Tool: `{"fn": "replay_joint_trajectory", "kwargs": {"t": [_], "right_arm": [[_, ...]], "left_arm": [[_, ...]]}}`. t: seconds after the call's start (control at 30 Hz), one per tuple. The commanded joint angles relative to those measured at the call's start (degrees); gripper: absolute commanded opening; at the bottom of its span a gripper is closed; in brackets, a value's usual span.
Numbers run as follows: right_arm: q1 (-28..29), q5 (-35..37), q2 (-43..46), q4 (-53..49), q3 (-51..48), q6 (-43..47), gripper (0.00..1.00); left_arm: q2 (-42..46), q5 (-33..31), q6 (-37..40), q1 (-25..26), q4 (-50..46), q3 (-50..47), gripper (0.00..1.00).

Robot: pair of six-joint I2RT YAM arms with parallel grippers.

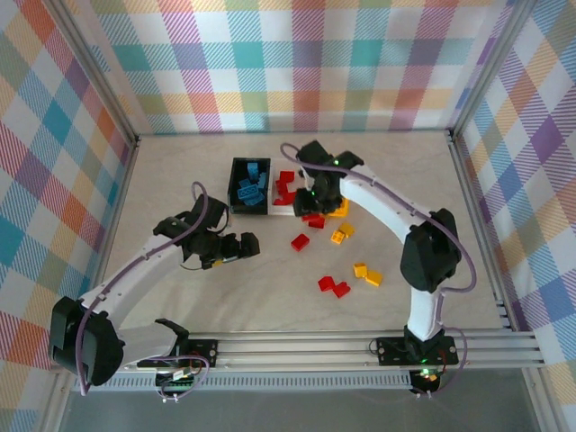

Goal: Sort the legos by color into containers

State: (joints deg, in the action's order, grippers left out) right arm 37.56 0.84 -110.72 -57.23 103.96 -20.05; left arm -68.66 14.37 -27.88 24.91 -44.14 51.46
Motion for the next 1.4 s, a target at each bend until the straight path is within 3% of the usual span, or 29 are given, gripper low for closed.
{"fn": "replay_joint_trajectory", "kwargs": {"t": [0.0, 0.27, 0.37, 0.6, 0.83, 1.1, 1.37], "right_arm": [[-0.3, -0.3, -9.5, -5.2, 9.9, 3.7, 0.47], [-2.3, -2.3, -30.7, -11.5, 40.8, 6.4, 0.48], [-3.3, -3.7, -34.3, -11.5, 45.3, 6.4, 0.50], [-4.9, -6.0, -32.5, -9.4, 44.3, 5.9, 0.63], [-5.3, -7.7, -25.3, -10.6, 42.5, 5.6, 0.64], [-7.6, -11.9, -10.3, -7.2, 25.0, 1.6, 0.67], [-9.6, -13.0, -1.9, -4.8, 10.6, -0.6, 0.68]], "left_arm": [[0.2, 0.4, -0.5, -0.6, -0.1, 1.2, 1.00], [3.0, -0.6, -0.7, -0.2, -3.9, 0.6, 1.00], [3.7, -1.2, 0.0, 0.2, -5.5, 0.6, 1.00], [2.0, -1.2, 2.2, 1.1, -5.4, 1.2, 1.00], [-5.0, -3.0, 6.0, 5.3, -2.8, 5.4, 1.00], [-12.9, -5.4, 10.1, 9.3, 0.8, 9.7, 1.00], [-19.3, -7.7, 14.3, 13.5, 2.6, 12.0, 1.00]]}}
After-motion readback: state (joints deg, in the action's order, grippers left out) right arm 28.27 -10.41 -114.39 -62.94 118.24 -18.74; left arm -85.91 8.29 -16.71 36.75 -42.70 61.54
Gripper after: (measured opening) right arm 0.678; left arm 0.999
